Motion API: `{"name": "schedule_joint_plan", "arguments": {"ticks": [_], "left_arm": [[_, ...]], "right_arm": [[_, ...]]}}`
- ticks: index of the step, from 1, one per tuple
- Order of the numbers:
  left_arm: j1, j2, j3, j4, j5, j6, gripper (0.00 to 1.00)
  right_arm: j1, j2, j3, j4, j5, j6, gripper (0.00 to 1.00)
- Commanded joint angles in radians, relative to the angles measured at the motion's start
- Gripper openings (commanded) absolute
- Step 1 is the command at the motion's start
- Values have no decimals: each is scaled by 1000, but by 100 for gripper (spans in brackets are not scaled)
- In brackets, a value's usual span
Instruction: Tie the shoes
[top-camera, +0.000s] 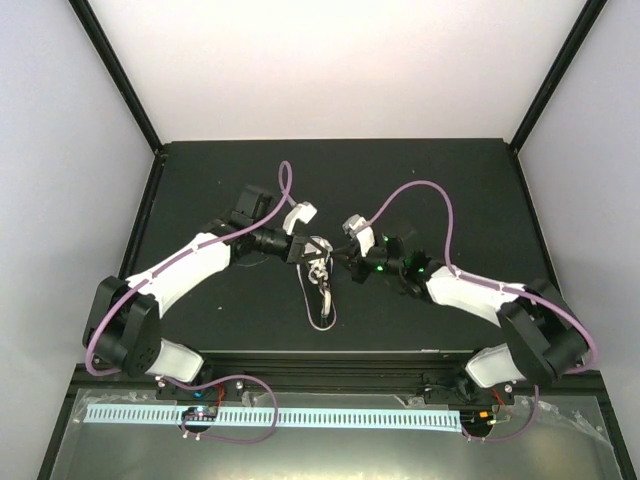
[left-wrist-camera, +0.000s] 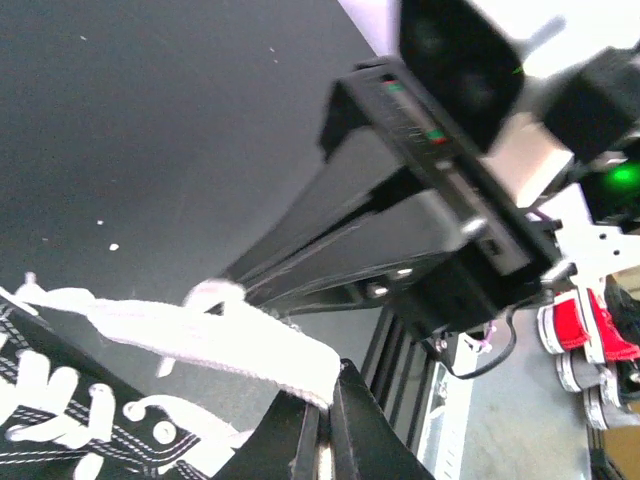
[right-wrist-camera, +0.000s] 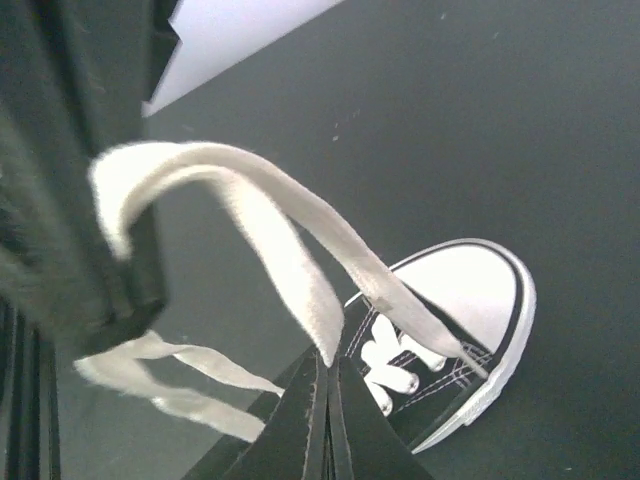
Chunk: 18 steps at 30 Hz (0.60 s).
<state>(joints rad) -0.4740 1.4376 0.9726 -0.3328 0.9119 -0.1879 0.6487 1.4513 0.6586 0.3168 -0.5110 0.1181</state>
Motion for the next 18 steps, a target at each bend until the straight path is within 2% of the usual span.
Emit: {"name": "schedule_joint_plan", "arguments": {"ticks": [1,11,18], "left_arm": [[30,-37,-19,23,-20,-22,2],[56,-52,-52,40,-31,-32,2],[59,-36,-88,105,5,-55,6]], "right_arm": [[2,-105,-14,-73,96,-45,2],[3,-226,-13,-210,269,-17,2],[3,-238,34,-298,226,13,2]]}}
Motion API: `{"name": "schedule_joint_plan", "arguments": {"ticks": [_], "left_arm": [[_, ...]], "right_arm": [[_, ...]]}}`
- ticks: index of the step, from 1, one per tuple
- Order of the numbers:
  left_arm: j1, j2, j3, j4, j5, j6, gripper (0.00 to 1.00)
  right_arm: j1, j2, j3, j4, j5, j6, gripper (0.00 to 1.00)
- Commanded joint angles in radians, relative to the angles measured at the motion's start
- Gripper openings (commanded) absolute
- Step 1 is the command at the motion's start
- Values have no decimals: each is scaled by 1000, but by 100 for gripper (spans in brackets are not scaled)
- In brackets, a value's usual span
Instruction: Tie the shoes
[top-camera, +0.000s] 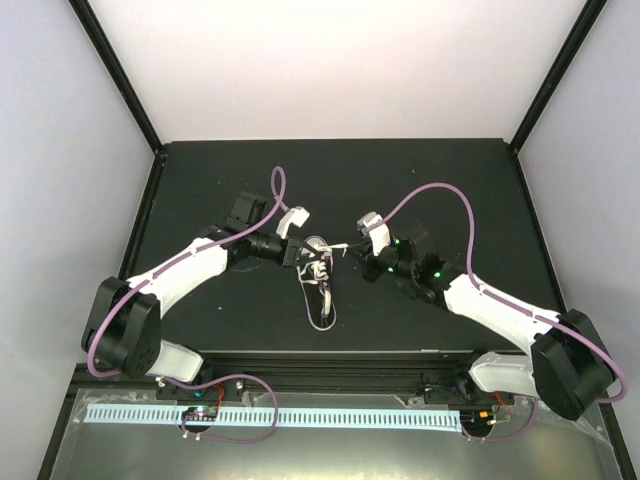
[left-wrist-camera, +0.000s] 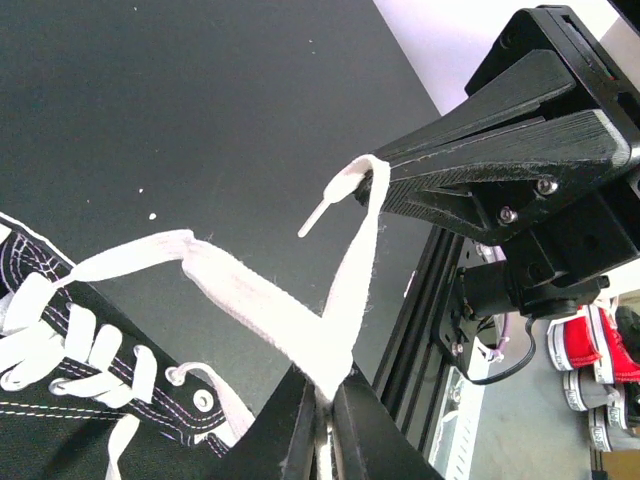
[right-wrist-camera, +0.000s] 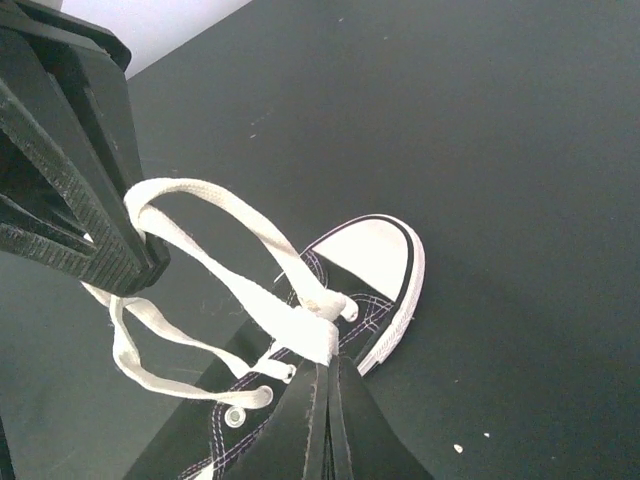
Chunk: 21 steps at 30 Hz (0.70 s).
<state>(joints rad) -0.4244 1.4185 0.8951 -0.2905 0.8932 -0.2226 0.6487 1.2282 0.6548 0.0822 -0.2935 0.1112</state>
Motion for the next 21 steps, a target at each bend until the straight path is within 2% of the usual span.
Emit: {"name": "schedule_joint_plan", "arguments": {"ticks": [1,6,10,16,21], "left_arm": [[10,-14,-14,69,26,-22,6],[9,-1,-21,94,32,-36,9],[9,-7,-36,132,31,-66,6],[9,-23,-51,163,15,-82,5],[9,-31,-76,209,14,-121,5]], "right_arm": [[3,-17,40,-69,1,20,2],[3,-44,62,-133,-32,28,2],[2,-62,71,-169,-168,47,2],[16,-70,16,-26,-384,178,1],[80,-23,22,30,-372,207,2]]}}
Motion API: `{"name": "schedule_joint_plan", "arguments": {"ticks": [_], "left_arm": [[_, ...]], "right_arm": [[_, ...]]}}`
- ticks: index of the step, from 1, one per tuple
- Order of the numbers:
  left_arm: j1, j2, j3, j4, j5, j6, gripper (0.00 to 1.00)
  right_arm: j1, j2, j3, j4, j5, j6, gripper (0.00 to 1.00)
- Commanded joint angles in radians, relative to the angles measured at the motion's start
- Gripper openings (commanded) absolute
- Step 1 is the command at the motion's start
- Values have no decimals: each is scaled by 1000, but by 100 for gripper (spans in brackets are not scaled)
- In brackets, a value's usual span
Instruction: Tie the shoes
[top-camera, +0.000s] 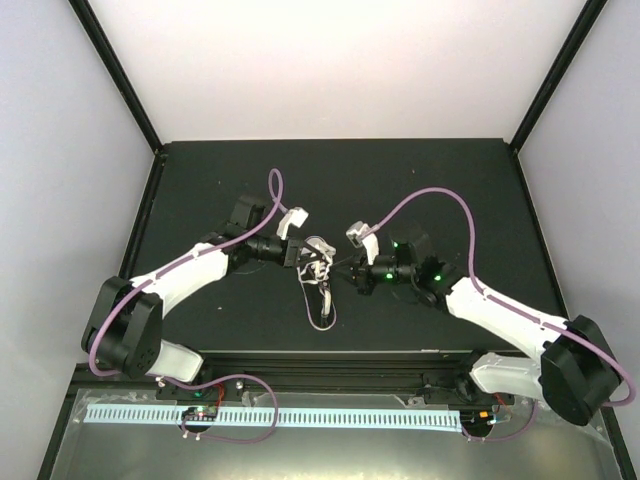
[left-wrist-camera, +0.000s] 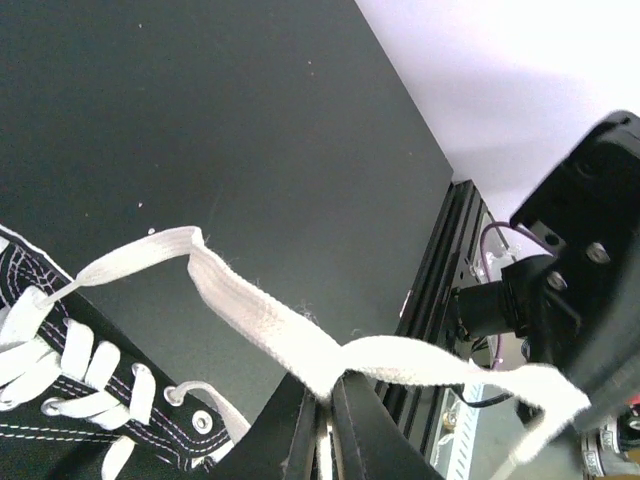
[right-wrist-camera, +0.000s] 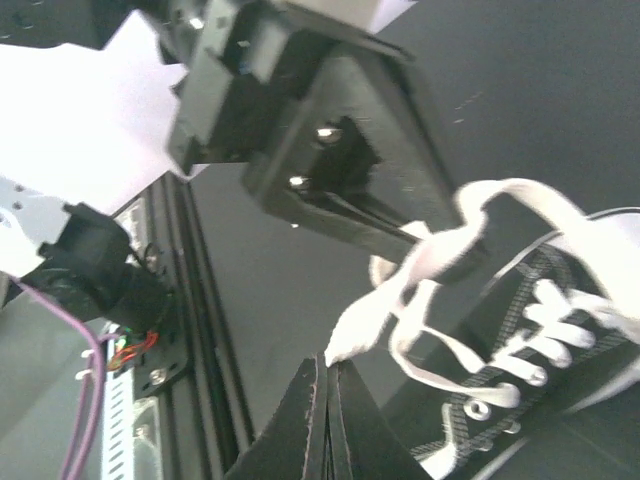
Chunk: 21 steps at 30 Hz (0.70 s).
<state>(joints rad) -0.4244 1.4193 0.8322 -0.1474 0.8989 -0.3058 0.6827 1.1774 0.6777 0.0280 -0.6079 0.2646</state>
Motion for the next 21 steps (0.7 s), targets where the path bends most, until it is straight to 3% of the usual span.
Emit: {"name": "schedule_joint_plan", "arguments": {"ticks": [1,7,16,21], "left_arm": [[10,-32,-15,70,9,-42,5],[9,-45,-35,111,11,-83,6],[9,-50,-57,144,56,-94,6],[9,-57,-62,129,62,-74,6]], "right_arm": [[57,42,3,95,-53,61,2],[138,128,7,165,43,94,2],[146,238,10,246,246,120,2],[145,249,24,234,223,108,2]]}}
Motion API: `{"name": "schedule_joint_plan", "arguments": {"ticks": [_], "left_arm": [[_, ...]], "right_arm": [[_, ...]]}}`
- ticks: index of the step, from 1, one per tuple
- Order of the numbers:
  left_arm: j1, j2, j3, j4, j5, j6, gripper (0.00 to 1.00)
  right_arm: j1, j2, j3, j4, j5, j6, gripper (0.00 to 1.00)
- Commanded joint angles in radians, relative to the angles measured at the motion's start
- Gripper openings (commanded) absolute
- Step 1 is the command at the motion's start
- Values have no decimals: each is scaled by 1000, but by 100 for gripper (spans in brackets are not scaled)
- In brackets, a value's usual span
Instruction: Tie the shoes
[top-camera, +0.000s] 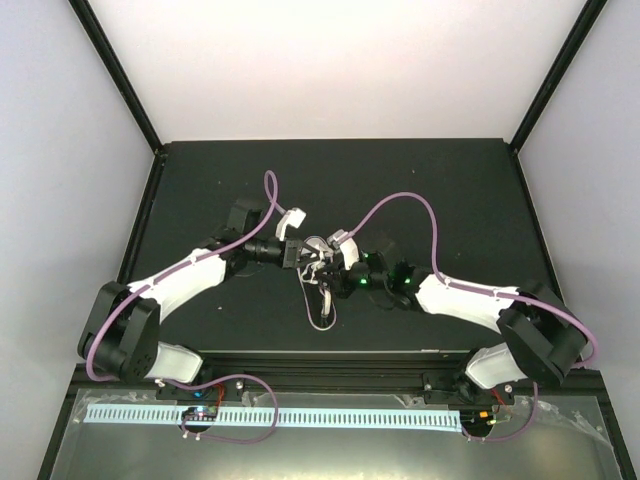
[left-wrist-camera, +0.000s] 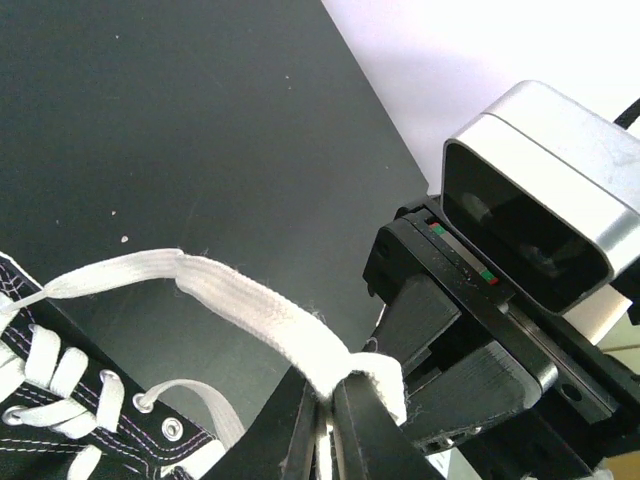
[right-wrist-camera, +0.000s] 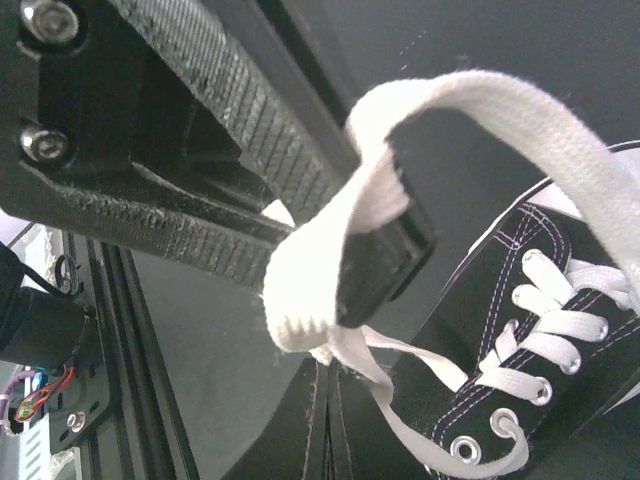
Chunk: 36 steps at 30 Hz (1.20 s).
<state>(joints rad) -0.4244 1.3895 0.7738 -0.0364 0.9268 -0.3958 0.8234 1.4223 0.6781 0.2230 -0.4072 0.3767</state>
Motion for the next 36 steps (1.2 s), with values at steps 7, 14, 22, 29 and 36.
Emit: {"name": "schedule_joint_plan", "arguments": {"ticks": [7,14,22,29,36], "left_arm": [[9,-34,-1,16,35,26,5],[9,-29,4,12,47,37,5],[9,-43,2,-2,57,55,5],[9,-42,8,-33,77,79,5],[9,-44,17,-64,90,101,4]], "right_arm": [[3,-103,2,-103,37,-58,21],[-5,-245,-10,-272,79,-157,54],[-106,-202,-37,-130,-19,-132,65],[-174,-110,-25,-22,-56,-123,64],[-241,-30,40,-34,-113,-148,57]]}}
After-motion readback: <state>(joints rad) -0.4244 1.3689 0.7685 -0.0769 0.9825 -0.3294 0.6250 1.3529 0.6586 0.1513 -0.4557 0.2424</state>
